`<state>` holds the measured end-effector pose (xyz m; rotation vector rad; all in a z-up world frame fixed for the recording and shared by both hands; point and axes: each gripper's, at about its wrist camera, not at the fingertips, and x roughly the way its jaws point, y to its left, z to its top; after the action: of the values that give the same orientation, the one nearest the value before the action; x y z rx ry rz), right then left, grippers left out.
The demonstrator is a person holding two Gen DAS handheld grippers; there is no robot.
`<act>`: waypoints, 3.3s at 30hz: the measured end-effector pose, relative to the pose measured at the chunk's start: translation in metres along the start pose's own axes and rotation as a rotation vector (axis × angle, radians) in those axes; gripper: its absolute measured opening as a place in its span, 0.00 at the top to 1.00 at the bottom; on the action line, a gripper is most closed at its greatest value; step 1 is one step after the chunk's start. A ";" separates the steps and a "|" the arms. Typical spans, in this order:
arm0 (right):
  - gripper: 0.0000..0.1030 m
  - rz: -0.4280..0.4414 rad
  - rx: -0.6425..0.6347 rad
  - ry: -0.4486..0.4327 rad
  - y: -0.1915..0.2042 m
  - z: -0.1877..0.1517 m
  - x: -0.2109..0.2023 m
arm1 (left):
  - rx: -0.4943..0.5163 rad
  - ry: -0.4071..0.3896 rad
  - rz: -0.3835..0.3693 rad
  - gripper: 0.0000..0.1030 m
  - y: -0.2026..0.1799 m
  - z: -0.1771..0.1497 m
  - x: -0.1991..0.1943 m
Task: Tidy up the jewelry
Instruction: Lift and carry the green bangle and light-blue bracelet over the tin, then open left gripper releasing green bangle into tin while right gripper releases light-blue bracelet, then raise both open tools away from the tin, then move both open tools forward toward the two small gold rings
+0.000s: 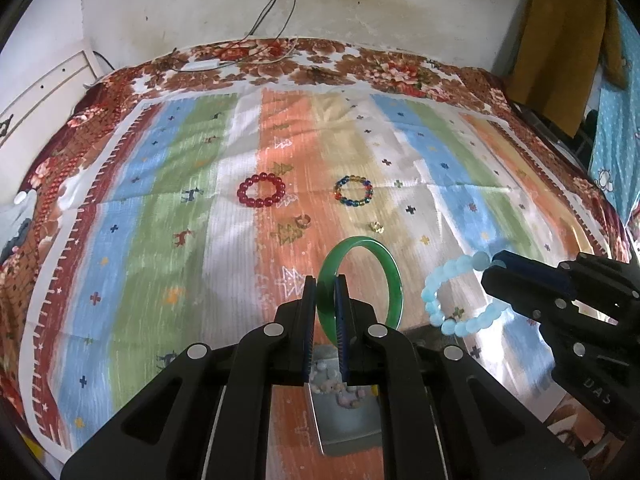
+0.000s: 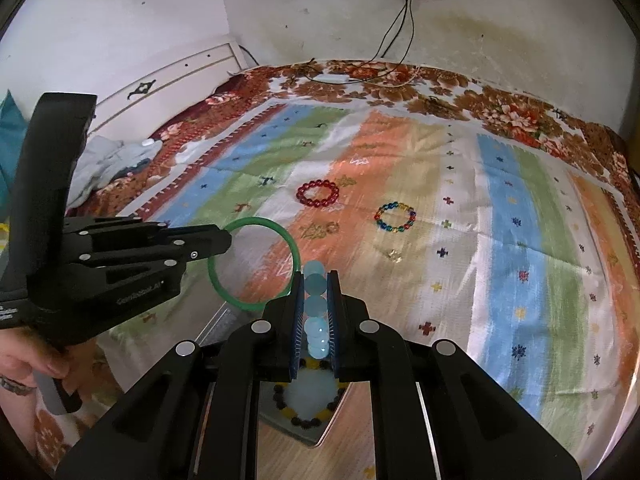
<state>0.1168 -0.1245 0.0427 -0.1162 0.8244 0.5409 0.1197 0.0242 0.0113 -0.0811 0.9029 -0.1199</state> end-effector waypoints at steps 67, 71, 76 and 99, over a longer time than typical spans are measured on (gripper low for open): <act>0.35 -0.079 0.190 0.088 -0.076 0.020 0.071 | -0.140 0.108 0.102 0.33 0.052 0.033 0.069; 0.35 -0.077 0.212 0.107 -0.084 0.022 0.082 | -0.164 0.090 0.114 0.32 0.058 0.039 0.072; 0.35 -0.099 0.225 0.079 -0.089 0.027 0.082 | -0.189 0.048 0.122 0.32 0.063 0.051 0.074; 0.35 -0.118 0.177 0.187 -0.094 0.037 0.140 | -0.160 0.170 0.092 0.32 0.065 0.070 0.136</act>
<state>0.2654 -0.1362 -0.0436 -0.0526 1.0372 0.3471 0.2626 0.0713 -0.0595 -0.1799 1.0839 0.0317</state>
